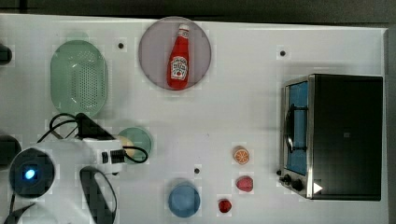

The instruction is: Pick Banana and place it in mug.

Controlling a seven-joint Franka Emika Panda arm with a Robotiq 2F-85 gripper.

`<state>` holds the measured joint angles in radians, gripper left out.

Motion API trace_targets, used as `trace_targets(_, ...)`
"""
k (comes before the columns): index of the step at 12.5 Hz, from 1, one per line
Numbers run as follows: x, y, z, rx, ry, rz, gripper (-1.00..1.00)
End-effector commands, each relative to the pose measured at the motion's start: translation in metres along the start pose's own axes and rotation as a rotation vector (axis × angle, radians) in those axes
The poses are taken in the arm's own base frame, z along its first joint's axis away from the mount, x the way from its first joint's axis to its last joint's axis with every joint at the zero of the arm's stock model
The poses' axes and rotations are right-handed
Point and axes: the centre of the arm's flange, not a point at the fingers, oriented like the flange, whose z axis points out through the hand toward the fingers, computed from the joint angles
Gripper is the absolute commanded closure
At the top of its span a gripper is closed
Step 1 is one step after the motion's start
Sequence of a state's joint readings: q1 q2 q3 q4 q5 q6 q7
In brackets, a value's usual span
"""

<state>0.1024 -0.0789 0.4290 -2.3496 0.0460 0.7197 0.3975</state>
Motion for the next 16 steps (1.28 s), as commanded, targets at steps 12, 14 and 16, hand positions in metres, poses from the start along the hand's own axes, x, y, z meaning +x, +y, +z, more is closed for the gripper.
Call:
trace_targets(12, 0.036, 0.003, 0.08, -0.001, -0.066, 0.128, -1.0)
trace_targets(14, 0.053, 0.007, 0.055, 0.013, -0.041, 0.162, -1.0)
trace_targets(16, 0.077, 0.02, 0.012, -0.005, -0.02, 0.193, -1.0)
